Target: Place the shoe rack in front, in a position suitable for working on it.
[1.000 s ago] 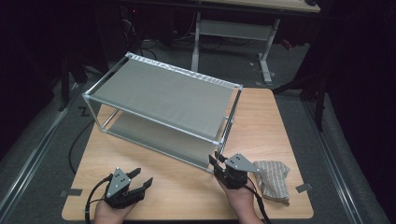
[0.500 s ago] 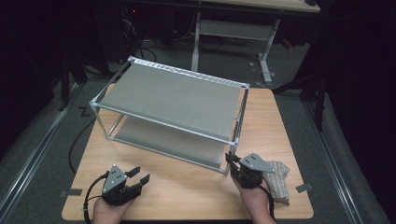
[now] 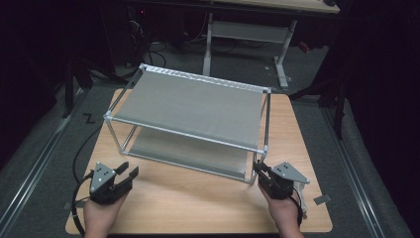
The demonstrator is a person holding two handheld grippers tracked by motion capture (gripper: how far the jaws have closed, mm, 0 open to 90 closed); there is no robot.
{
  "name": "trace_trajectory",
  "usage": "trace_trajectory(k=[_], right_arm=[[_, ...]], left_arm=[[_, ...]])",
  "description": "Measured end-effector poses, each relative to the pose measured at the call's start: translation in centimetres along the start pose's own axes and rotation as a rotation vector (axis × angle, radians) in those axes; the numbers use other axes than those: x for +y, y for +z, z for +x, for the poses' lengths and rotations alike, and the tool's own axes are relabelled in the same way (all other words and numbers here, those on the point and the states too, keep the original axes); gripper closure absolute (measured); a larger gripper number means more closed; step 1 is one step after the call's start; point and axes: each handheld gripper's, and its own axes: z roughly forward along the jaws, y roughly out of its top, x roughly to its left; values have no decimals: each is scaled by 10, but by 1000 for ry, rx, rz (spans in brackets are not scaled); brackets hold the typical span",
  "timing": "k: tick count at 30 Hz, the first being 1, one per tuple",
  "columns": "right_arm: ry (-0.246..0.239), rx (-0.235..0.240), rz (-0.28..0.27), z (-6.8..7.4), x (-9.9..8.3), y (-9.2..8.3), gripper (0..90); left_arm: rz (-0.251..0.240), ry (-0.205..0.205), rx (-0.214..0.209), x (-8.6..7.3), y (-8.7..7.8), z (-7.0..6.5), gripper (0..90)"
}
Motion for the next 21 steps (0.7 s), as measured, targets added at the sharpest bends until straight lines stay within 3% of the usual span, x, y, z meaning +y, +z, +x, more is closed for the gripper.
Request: trace_trajectory(k=[1,3,10,11,14,19,21], right_arm=[[-2,1,-5,-1,0,-2,771],[-1,6,-8,-2,0,-3,771],[-19,20,-28,-4,3,-7,775],[-21,21,-29,-4,4,-8,776],[-26,21,-30,-5,4,-9,778],[-33,15,-26,-9,5,-9,798],[-35,13,-25,-10,5,-8,800]], left_arm=[[-11,-21,21,5,3,7,540],[-17,-25,51,13,6,14,533],[-14,0,161,34,23,32,501],[-3,15,200,38,30,36,486],[6,12,236,41,35,41,462],[14,-24,265,49,49,57,440],[23,-28,248,51,53,60,448]])
